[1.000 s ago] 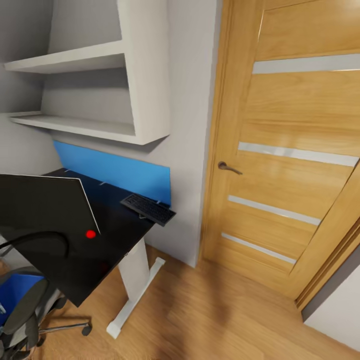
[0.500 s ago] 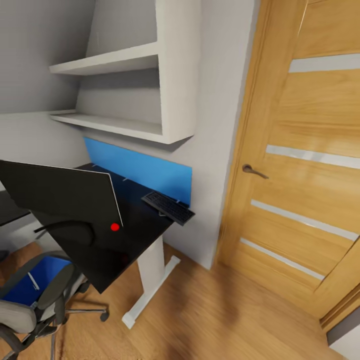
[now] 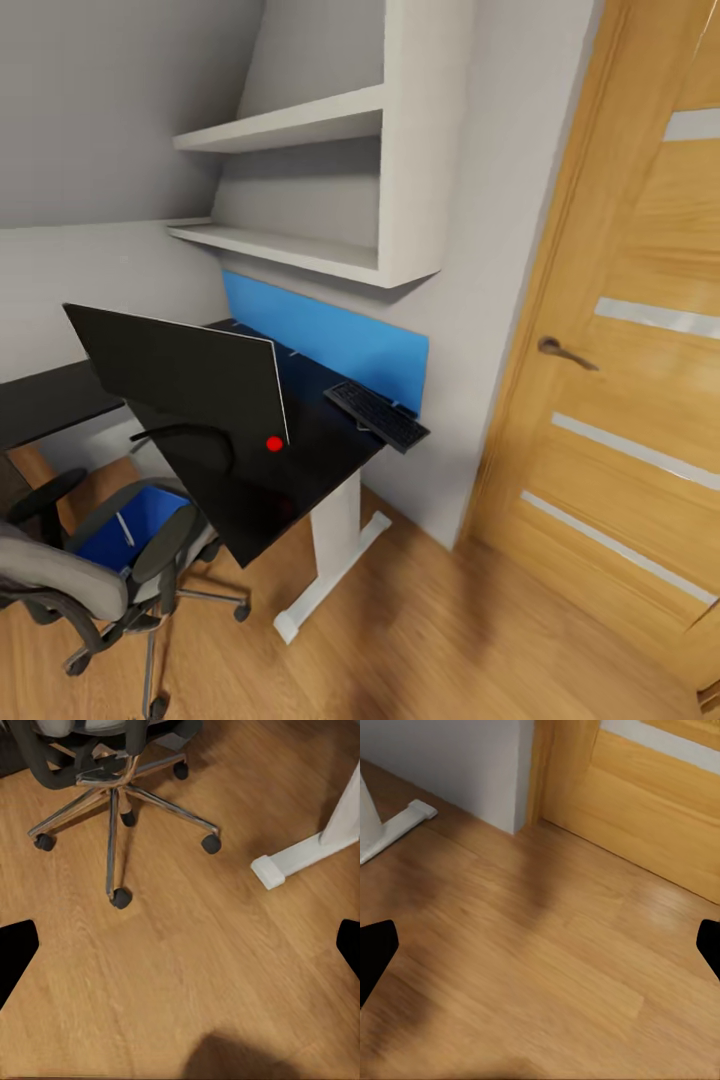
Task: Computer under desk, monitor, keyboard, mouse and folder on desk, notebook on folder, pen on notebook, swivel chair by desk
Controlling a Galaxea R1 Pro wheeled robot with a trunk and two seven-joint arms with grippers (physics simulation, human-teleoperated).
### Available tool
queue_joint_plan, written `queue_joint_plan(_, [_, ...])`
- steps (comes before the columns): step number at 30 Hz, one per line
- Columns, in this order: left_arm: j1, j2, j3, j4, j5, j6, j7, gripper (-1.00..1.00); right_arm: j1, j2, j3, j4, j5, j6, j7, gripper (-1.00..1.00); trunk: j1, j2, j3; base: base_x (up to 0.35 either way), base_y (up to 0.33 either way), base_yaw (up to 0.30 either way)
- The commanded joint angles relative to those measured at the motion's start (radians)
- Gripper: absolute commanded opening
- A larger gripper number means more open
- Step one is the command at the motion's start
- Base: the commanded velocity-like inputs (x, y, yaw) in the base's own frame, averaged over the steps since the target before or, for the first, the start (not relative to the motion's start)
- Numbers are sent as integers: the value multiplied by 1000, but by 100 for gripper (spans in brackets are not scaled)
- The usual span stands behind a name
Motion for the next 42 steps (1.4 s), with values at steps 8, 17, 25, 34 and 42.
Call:
queue_joint_plan(8, [-1, 0, -3, 0, 6, -3, 2, 100, 0, -1, 6, 1, 2, -2, -2, 100, 0, -1, -2, 0, 0, 281])
queue_joint_plan(17, [-1, 0, -3, 0, 6, -3, 1, 100, 0, -1, 22, 1, 2, -2, -2, 100, 0, -1, -2, 0, 0, 281])
queue_joint_plan(25, [0, -1, -1, 0, 7, -5, 5, 100, 0, -1, 25, 16, 13, -2, -2, 100, 0, -1, -2, 0, 0, 281])
queue_joint_plan(34, [-1, 0, 0, 0, 7, -5, 5, 100, 0, -2, 25, 17, 28, -2, -2, 100, 0, -1, -2, 0, 0, 281])
queue_joint_plan(42, [-1, -1, 0, 0, 10, -6, 8, 100, 0, -3, 25, 18, 29, -2, -2, 100, 0, -1, -2, 0, 0, 281])
